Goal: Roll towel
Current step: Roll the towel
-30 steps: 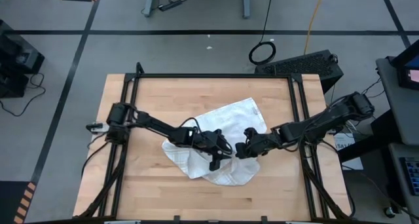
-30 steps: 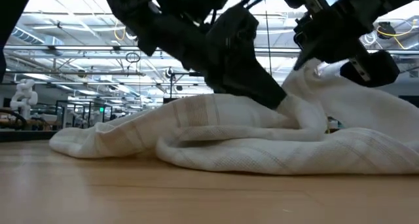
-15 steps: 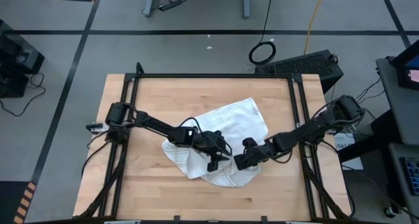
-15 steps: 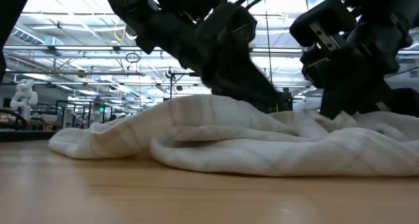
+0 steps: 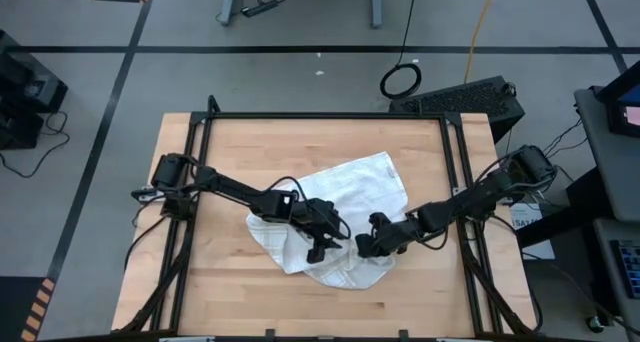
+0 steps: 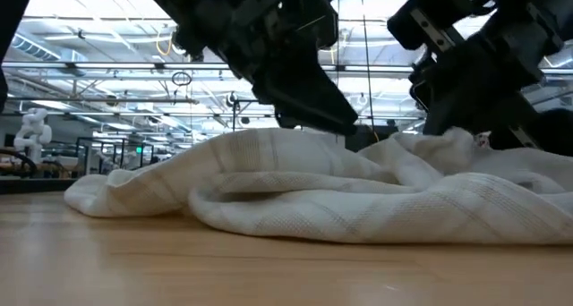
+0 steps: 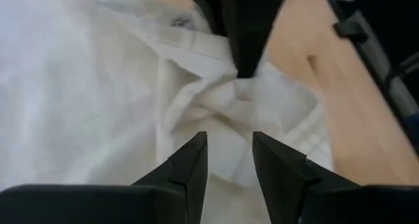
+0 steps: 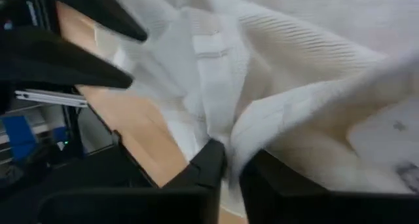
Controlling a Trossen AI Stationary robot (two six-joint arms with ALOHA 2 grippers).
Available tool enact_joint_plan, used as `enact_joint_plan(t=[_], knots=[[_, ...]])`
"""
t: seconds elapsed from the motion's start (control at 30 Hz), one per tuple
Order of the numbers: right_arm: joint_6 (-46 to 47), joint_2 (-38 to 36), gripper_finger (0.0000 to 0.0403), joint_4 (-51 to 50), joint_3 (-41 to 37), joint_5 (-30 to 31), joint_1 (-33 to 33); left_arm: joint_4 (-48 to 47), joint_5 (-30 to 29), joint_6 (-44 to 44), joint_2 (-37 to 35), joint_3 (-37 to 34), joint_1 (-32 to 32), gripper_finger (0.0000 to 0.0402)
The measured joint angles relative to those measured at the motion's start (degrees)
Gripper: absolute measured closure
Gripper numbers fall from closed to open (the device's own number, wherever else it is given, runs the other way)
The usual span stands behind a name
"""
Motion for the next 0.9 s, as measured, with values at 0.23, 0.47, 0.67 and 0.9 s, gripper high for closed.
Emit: enact_joint_plan(t=[0.23, 0.47, 0.67, 0.9], knots=[[2.1, -4.4, 0.0282, -3.2, 0.1, 0.7, 2.0, 1.1, -1.1, 4.0, -0.2, 0.9, -0.1, 0.0276], [7.3, -10.4, 0.0246, -10.3, 0.0, 4.4, 5.9, 2.0, -2.5, 10.1, -0.2, 4.3, 0.0, 0.0276], [10.5, -14.0, 0.0241, -15.8, 0.1, 5.5, 9.5, 1.7, -5.2, 12.2, 1.5, 5.2, 1.4, 0.0276], [2.1, -11.5, 0.0246, -14.7, 0.7, 24.1, 16.3, -0.3, 3.4, 19.2, 3.7, 7.0, 4.9, 0.0276]])
